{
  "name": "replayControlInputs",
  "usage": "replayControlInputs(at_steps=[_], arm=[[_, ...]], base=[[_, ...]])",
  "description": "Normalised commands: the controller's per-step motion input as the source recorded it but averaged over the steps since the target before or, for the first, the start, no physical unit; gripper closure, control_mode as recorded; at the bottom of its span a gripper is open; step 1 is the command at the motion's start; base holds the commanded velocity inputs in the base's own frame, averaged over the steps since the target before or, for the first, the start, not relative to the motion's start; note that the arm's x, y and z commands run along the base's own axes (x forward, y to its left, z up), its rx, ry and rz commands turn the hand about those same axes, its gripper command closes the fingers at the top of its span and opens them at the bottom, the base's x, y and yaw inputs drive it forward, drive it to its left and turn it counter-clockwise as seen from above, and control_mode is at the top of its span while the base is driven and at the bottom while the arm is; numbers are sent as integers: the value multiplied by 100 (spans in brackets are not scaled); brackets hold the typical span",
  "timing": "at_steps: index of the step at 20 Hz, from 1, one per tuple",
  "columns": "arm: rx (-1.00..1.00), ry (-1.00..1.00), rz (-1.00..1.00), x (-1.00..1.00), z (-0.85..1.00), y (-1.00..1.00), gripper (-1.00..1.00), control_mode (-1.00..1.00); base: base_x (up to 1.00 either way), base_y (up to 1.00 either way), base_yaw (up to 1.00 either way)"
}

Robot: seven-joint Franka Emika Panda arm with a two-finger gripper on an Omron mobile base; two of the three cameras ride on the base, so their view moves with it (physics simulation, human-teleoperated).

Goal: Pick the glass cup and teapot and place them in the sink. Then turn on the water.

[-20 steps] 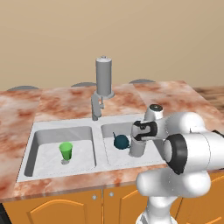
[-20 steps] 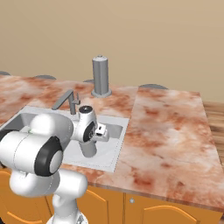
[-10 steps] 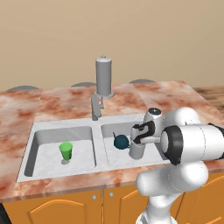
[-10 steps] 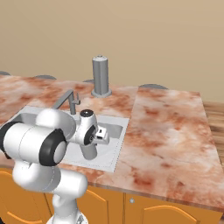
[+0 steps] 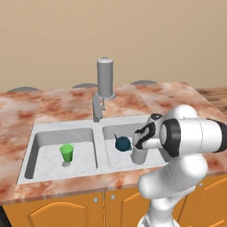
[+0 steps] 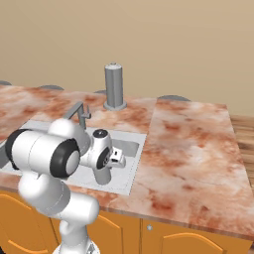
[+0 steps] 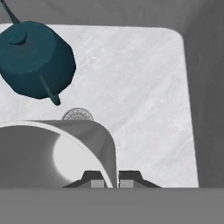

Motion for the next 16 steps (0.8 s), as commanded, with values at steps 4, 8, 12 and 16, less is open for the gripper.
replayControlInputs(at_steps=[4, 8, 12, 16], arm=[[0, 0, 0, 0, -19, -4, 100, -100], [0, 0, 0, 0, -14, -1, 100, -100], [0, 0, 0, 0, -2, 0, 100, -100], [0, 0, 0, 0, 0, 0, 100, -100]], base=[[0, 0, 0], [0, 0, 0], [0, 0, 0], [0, 0, 0]])
